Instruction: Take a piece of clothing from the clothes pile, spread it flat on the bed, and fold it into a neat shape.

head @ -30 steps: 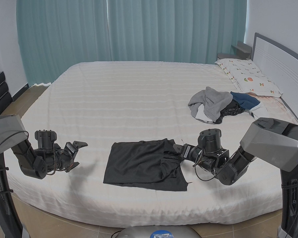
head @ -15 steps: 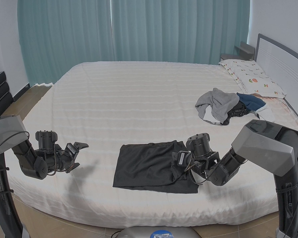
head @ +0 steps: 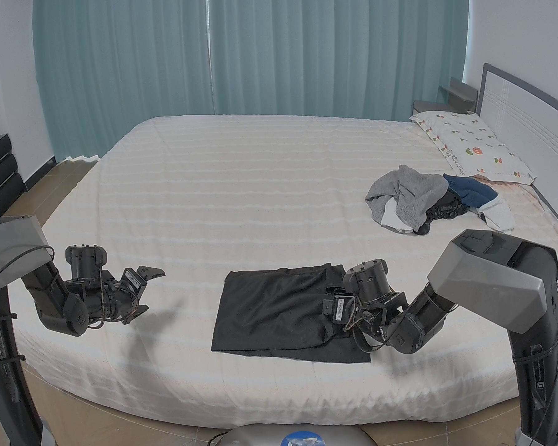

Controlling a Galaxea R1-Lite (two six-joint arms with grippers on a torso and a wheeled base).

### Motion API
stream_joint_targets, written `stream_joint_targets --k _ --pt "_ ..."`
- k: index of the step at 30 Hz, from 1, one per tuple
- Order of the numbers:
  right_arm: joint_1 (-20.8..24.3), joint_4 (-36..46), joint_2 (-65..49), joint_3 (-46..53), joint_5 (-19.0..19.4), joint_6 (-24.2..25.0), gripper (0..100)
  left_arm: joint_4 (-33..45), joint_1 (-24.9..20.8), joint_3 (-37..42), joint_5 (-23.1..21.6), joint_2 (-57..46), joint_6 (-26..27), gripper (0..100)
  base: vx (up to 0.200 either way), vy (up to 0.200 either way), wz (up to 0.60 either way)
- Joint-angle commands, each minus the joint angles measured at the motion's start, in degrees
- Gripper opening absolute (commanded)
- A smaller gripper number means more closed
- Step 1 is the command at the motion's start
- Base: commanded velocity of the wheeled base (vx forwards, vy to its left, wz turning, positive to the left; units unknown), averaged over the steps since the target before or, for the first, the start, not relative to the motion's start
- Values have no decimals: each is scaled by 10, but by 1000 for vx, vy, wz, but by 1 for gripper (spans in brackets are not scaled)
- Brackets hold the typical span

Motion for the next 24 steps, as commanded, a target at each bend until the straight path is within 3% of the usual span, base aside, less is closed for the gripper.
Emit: stream_joint_targets --k 1,8,16,24 --pt "-2 0 -15 38 0 -12 100 0 0 0 0 1 0 100 0 0 0" --pt "-31 -11 -65 140 13 -21 100 0 1 0 0 1 0 100 0 0 0" --pt "-36 -11 -119 241 79 -30 100 0 0 0 0 1 0 100 0 0 0" --pt "-50 -41 -134 238 93 -17 100 0 1 0 1 1 -1 100 0 0 0"
